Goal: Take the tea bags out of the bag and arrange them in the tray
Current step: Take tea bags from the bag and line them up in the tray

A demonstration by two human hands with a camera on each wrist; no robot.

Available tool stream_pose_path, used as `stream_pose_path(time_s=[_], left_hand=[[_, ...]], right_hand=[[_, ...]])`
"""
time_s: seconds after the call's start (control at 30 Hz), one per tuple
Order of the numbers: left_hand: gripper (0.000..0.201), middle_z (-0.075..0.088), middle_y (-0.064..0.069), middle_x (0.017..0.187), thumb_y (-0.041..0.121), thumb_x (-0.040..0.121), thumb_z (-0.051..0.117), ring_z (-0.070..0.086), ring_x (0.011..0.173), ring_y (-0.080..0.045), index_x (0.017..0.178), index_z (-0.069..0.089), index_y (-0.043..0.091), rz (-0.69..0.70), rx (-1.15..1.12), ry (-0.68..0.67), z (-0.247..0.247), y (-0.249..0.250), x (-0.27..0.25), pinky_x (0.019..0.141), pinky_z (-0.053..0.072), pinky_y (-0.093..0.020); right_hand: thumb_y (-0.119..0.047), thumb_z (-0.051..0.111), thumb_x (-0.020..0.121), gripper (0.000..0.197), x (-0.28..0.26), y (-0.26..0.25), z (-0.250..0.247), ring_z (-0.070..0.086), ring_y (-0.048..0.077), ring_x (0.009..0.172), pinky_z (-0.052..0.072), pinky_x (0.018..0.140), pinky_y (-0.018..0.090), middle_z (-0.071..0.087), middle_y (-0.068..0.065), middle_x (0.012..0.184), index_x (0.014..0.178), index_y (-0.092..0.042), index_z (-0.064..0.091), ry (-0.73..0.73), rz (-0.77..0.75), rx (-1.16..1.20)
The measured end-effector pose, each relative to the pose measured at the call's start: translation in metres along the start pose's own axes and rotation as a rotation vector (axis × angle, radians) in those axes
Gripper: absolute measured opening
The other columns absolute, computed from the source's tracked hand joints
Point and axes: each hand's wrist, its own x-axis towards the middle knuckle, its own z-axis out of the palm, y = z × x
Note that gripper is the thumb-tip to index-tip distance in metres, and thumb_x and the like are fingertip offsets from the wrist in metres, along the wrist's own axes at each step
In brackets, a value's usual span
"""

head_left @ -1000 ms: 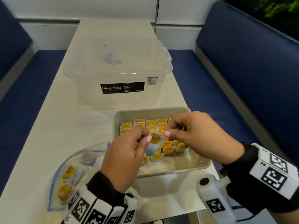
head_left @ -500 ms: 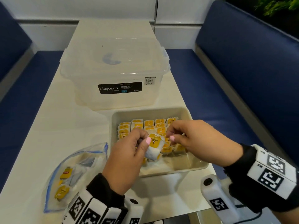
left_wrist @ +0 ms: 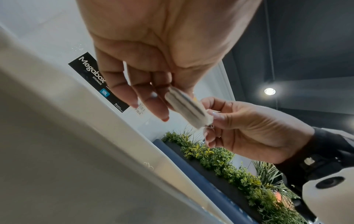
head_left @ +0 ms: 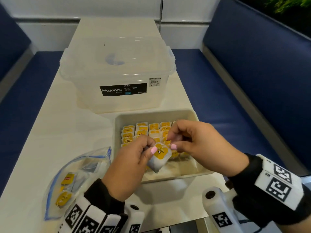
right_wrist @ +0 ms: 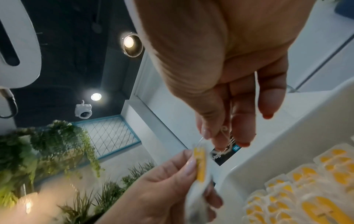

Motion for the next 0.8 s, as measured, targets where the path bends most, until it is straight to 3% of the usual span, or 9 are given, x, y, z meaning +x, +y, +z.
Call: stream_pose_path(time_s=[0.17, 0.3, 0.43, 0.53, 0.6, 0.67, 0.73, 0.8], left_hand=[[0.012, 0.056, 0.013, 0.069, 0.031, 0.085, 0.049, 0.049, 0.063, 0.000, 0.076, 0.055, 0.026, -0.046, -0.180, -0.087, -0.001, 0.003, -0.002, 0.061, 0.042, -0.014], [0.011, 0.058, 0.005, 0.073, 0.032, 0.085, 0.050, 0.051, 0.066, -0.004, 0.078, 0.057, 0.025, -0.053, -0.266, 0.023, 0.004, 0.007, 0.002, 0.062, 0.044, -0.018], [0.013, 0.060, 0.000, 0.071, 0.033, 0.084, 0.051, 0.051, 0.064, -0.003, 0.078, 0.057, 0.023, -0.060, -0.242, 0.140, 0.006, 0.007, 0.005, 0.058, 0.043, -0.014], [0.015, 0.057, 0.006, 0.067, 0.029, 0.090, 0.055, 0.050, 0.060, -0.002, 0.076, 0.056, 0.022, -0.061, -0.230, 0.187, 0.006, 0.008, 0.007, 0.056, 0.040, -0.011], [0.017, 0.054, 0.007, 0.066, 0.021, 0.092, 0.056, 0.048, 0.059, -0.002, 0.075, 0.056, 0.022, -0.068, -0.206, 0.200, 0.006, 0.007, 0.008, 0.056, 0.039, -0.010], [0.015, 0.053, 0.009, 0.065, 0.020, 0.090, 0.055, 0.048, 0.060, -0.002, 0.075, 0.056, 0.021, -0.065, -0.171, 0.210, 0.006, 0.007, 0.008, 0.056, 0.039, -0.009], [0.014, 0.054, 0.010, 0.064, 0.021, 0.090, 0.056, 0.049, 0.061, -0.001, 0.076, 0.057, 0.021, -0.047, -0.147, 0.223, 0.005, 0.008, 0.008, 0.057, 0.039, -0.008], [0.014, 0.056, 0.011, 0.067, 0.021, 0.090, 0.056, 0.050, 0.063, -0.001, 0.077, 0.057, 0.023, -0.023, -0.112, 0.222, 0.005, 0.008, 0.008, 0.058, 0.038, -0.008]], right_hand=[[-0.005, 0.069, 0.081, 0.020, 0.001, 0.001, 0.001, 0.063, 0.003, 0.071, 0.054, 0.071, 0.021, 0.067, -0.006, 0.073, 0.079, -0.024, 0.064, 0.079, -0.058, 0.033], [0.005, 0.067, 0.080, 0.009, 0.000, 0.004, 0.017, 0.060, 0.011, 0.063, 0.053, 0.064, 0.021, 0.066, 0.010, 0.069, 0.081, -0.004, 0.063, 0.075, -0.004, 0.322], [0.006, 0.065, 0.082, 0.013, -0.004, 0.006, 0.029, 0.061, 0.015, 0.062, 0.055, 0.065, 0.029, 0.067, 0.010, 0.069, 0.080, -0.006, 0.065, 0.053, 0.033, 0.451], [0.004, 0.058, 0.087, 0.019, -0.007, 0.005, 0.026, 0.062, 0.007, 0.066, 0.053, 0.072, 0.025, 0.068, -0.002, 0.073, 0.088, -0.011, 0.070, 0.001, 0.027, 0.290], [-0.005, 0.057, 0.090, 0.023, -0.009, 0.002, 0.017, 0.065, 0.005, 0.079, 0.051, 0.080, 0.021, 0.072, -0.009, 0.086, 0.101, -0.019, 0.072, -0.095, 0.030, 0.084], [-0.015, 0.056, 0.093, 0.025, -0.011, 0.000, 0.006, 0.063, 0.001, 0.078, 0.048, 0.077, 0.015, 0.069, -0.018, 0.085, 0.108, -0.029, 0.070, -0.172, 0.065, -0.133], [-0.022, 0.054, 0.094, 0.023, -0.011, -0.002, -0.004, 0.057, -0.007, 0.067, 0.042, 0.069, 0.007, 0.062, -0.024, 0.079, 0.106, -0.034, 0.069, -0.142, 0.126, -0.284], [-0.026, 0.052, 0.094, 0.020, -0.008, -0.005, -0.013, 0.057, -0.005, 0.067, 0.041, 0.066, 0.009, 0.064, -0.021, 0.078, 0.100, -0.034, 0.069, -0.013, 0.150, -0.359]])
